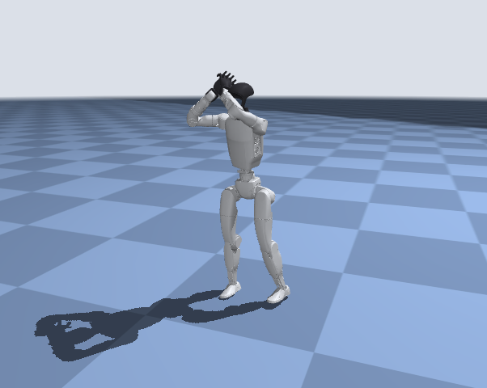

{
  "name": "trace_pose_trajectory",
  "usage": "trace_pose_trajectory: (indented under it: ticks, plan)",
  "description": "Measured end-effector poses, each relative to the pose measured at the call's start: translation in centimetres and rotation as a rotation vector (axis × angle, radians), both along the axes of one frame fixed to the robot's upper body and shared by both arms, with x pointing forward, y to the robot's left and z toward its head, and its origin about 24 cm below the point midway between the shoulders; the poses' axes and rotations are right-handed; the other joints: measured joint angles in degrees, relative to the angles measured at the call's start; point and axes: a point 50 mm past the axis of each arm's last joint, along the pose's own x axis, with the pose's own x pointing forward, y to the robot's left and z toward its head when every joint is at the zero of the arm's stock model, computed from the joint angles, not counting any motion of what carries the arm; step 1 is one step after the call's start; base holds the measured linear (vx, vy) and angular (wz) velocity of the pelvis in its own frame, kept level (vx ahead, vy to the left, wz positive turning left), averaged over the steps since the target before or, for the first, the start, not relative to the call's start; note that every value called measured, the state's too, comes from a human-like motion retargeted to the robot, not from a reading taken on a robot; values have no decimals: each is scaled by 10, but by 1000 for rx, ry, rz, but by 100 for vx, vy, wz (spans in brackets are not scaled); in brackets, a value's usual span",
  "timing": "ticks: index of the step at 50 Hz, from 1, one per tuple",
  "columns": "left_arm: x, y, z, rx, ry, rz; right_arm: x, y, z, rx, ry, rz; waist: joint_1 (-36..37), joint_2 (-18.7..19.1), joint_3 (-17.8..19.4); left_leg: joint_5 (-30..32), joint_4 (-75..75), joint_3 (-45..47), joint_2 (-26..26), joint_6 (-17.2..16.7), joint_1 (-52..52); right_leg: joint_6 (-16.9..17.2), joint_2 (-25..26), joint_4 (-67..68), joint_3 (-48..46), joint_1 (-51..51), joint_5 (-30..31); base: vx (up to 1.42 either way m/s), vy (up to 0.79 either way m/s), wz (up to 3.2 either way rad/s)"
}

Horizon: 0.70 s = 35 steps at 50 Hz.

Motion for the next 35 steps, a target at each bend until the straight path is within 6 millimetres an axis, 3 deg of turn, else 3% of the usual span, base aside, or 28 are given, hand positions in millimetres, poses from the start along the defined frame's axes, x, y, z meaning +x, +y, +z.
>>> trace_pose_trajectory:
  ticks: [4, 8, 11, 13, 15, 17, 19, 22, 25, 26, 30, 32, 35]
  plan:
    - [62, -9, 0, 79, 287, 137, 55, -19, -8, 66, 366, 140, 27, -29, 22, 36, -53, 76, -37, 58, 1, -6, -31, 14, 3, -5, -11, -5, 18, 13]
    - [156, -7, -25, 76, 700, 292, 129, -33, -45, 47, 886, 465, 55, -61, 47, 45, -48, 70, -36, 115, -9, -33, -29, 38, -10, -19, -25, -8, 1, 31]
    - [233, 21, -76, -1, 1085, 379, 181, -27, -95, -36, 1291, 733, 86, -75, 80, 45, -54, 54, -30, 110, -11, -37, -23, 76, -39, -39, -19, -8, -1, 33]
    - [274, 54, -129, -76, 1367, 404, 207, -12, -137, -99, 1538, 864, 117, -75, 109, 52, -71, 49, -17, 100, -7, -39, -13, 112, -57, -60, -2, -6, -4, 12]
    - [298, 95, -189, -171, 1637, 411, 224, 13, -181, -172, 1774, 940, 155, -64, 145, 63, -96, 48, 3, 85, 2, -42, 0, 151, -67, -84, 15, -5, -6, -6]
    - [306, 140, -248, -290, 1876, 406, 233, 45, -223, -275, 2001, 999, 193, -44, 187, 72, -121, 50, 26, 62, 10, -37, 9, 177, -72, -105, 18, -3, -9, -16]
    - [300, 180, -304, -398, 2074, 432, 236, 79, -264, -390, 2222, 1067, 230, -23, 225, 77, -141, 54, 46, 37, 17, -31, 8, 184, -79, -116, 8, -2, -12, -15]
    - [270, 232, -376, -516, 2289, 533, 223, 124, -323, -558, 2516, 1185, 275, 11, 258, 85, -162, 58, 66, 6, 11, -34, -24, 162, -112, -122, -4, -1, -16, 0]
    - [228, 271, -423, -590, 2416, 666, 197, 162, -369, -686, 2741, 1289, 300, 43, 272, 94, -176, 52, 76, -5, -7, -48, -83, 118, -159, -118, 2, -1, -22, 30]
    - [216, 281, -432, -606, 2445, 709, 189, 173, -381, 698, -2743, -1281, 304, 54, 275, 98, -180, 47, 78, -4, -13, -51, -102, 103, -168, -115, 6, -2, -27, 47]
    - [173, 318, -459, -630, 2559, 861, 158, 212, -414, 676, -2574, -1127, 309, 95, 279, 105, -188, 32, 92, -4, -33, -57, -162, 47, -160, -112, 7, -2, -34, 37]
    - [158, 335, -465, -617, 2598, 925, 151, 225, -417, 696, -2559, -1066, 309, 103, 279, 103, -184, 35, 99, -9, -39, -47, -185, 25, -146, -117, -7, 0, -42, -7]
    - [142, 362, -463, -585, 2581, 1052, 156, 230, -407, 798, -2654, -1004, 308, 102, 279, 96, -169, 55, 111, -19, -36, -25, -215, -1, -159, -118, -24, 2, -49, -50]
